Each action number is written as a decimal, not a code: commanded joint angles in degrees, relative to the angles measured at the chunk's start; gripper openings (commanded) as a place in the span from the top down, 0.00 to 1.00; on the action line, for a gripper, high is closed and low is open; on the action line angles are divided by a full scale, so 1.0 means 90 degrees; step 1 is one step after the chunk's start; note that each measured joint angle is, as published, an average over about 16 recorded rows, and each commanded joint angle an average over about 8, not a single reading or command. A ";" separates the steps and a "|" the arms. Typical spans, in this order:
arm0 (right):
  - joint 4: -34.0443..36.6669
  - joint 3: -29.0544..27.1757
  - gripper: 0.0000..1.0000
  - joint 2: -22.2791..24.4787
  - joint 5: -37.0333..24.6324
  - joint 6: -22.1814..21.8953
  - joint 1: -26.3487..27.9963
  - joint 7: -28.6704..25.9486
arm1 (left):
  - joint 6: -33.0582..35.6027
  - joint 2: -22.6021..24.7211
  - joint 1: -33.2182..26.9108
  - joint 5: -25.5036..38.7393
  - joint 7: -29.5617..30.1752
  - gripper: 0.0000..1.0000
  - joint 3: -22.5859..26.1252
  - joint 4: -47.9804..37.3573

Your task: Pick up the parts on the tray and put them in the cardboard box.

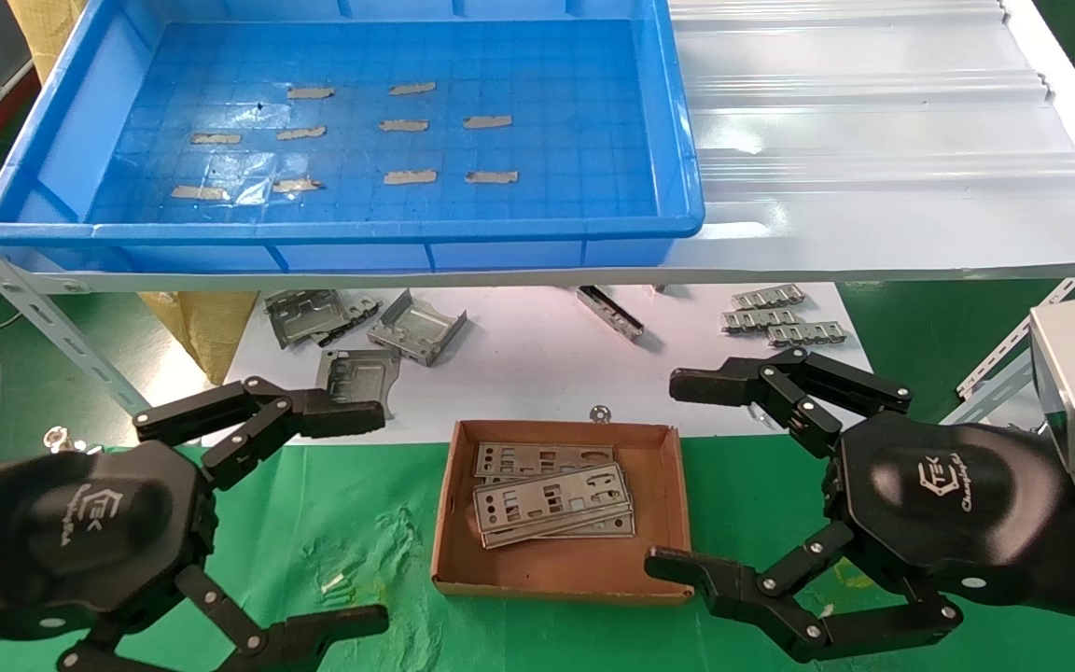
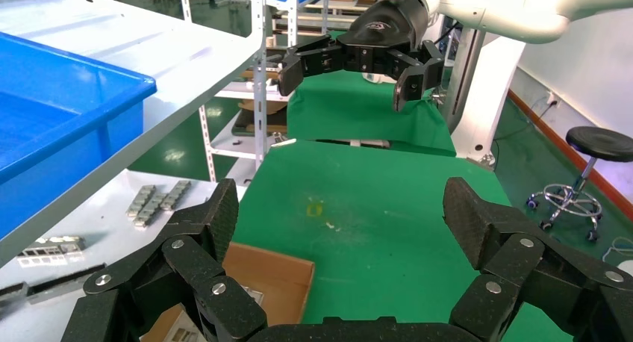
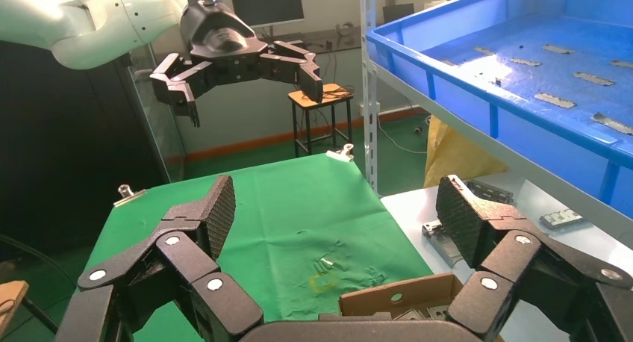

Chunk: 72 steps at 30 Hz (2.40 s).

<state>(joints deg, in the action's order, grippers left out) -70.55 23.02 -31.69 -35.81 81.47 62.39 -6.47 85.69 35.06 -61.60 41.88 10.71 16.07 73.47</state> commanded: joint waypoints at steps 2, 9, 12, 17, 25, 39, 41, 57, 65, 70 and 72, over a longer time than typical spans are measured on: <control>0.0000 0.0000 0.00 0.0000 0.0000 0.0000 0.0000 0.0000 | 0.0000 0.0000 0.0000 0.0000 0.0000 0.00 0.0000 0.0000; 0.0000 0.0000 0.00 0.0000 0.0000 0.0000 0.0000 0.0000 | 0.0000 0.0000 0.0000 0.0000 0.0000 0.00 0.0000 0.0000; 0.0000 0.0000 0.00 0.0000 0.0000 0.0000 0.0000 0.0000 | 0.0000 0.0000 0.0000 0.0000 0.0000 0.00 0.0000 0.0000; 0.0000 0.0000 0.00 0.0000 0.0000 0.0000 0.0000 0.0000 | 0.0000 0.0000 0.0000 0.0000 0.0000 0.00 0.0000 0.0000; 0.0000 0.0000 0.00 0.0000 0.0000 0.0000 0.0000 0.0000 | 0.0000 0.0000 0.0000 0.0000 0.0000 0.00 0.0000 0.0000; 0.0000 0.0000 0.00 0.0000 0.0000 0.0000 0.0000 0.0000 | 0.0000 0.0000 0.0000 0.0000 0.0000 0.00 0.0000 0.0000; 0.0000 0.0000 0.00 0.0000 0.0000 0.0000 0.0000 0.0000 | 0.0000 0.0000 0.0000 0.0000 0.0000 0.00 0.0000 0.0000; 0.0000 0.0000 0.00 0.0000 0.0000 0.0000 0.0000 0.0000 | 0.0000 0.0000 0.0000 0.0000 0.0000 0.00 0.0000 0.0000; 0.0000 0.0000 0.00 0.0000 0.0000 0.0000 0.0000 0.0000 | 0.0000 0.0000 0.0000 0.0000 0.0000 0.00 0.0000 0.0000; 0.0000 0.0000 0.00 0.0000 0.0000 0.0000 0.0000 0.0000 | 0.0000 0.0000 0.0000 0.0000 0.0000 0.00 0.0000 0.0000; 0.0000 0.0000 0.00 0.0000 0.0000 0.0000 0.0000 0.0000 | 0.0000 0.0000 0.0000 0.0000 0.0000 0.00 0.0000 0.0000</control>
<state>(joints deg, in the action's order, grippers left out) -70.55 23.02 -31.69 -35.81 81.47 62.39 -6.47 85.69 35.06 -61.60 41.88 10.71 16.07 73.47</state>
